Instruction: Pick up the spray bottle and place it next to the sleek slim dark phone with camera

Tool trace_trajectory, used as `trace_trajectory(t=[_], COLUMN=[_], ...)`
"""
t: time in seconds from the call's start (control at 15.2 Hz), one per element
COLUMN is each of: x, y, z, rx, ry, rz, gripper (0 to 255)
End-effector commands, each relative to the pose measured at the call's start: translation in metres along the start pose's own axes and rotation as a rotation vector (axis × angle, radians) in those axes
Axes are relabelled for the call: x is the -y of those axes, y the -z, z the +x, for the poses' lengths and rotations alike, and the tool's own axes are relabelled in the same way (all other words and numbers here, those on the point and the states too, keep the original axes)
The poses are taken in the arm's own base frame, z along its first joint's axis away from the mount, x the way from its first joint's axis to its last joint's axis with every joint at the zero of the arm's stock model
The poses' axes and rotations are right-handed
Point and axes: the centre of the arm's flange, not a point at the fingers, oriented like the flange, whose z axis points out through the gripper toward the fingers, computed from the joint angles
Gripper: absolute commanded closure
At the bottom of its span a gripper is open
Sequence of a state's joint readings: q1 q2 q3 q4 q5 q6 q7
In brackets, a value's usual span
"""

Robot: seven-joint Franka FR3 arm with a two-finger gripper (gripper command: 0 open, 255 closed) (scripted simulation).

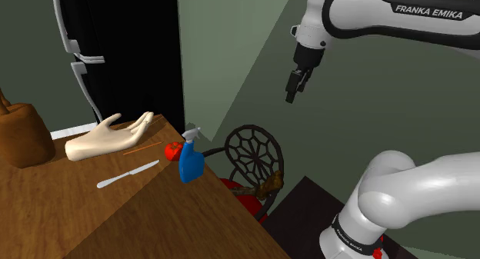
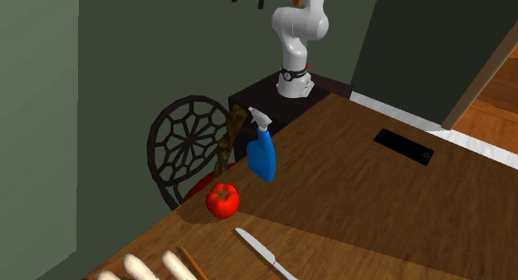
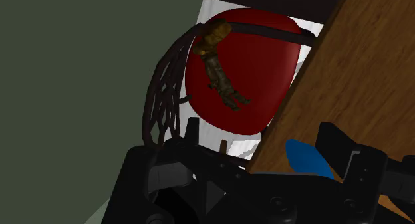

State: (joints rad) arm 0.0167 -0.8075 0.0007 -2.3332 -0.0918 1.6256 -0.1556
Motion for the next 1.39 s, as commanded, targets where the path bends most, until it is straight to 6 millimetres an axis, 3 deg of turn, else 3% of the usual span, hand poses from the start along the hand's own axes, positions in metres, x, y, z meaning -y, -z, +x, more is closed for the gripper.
trace_trajectory(t=[0.0, 0.66, 1.32], x=[0.0, -0.017, 0.009], y=[0.0, -0.103, -0.196], z=[0.0, 0.07, 0.15], rx=[0.0, -0.122, -0.244], ry=[0.0, 0.375, 0.75], rz=[0.0, 0.136, 0.271], gripper=[0, 0, 0])
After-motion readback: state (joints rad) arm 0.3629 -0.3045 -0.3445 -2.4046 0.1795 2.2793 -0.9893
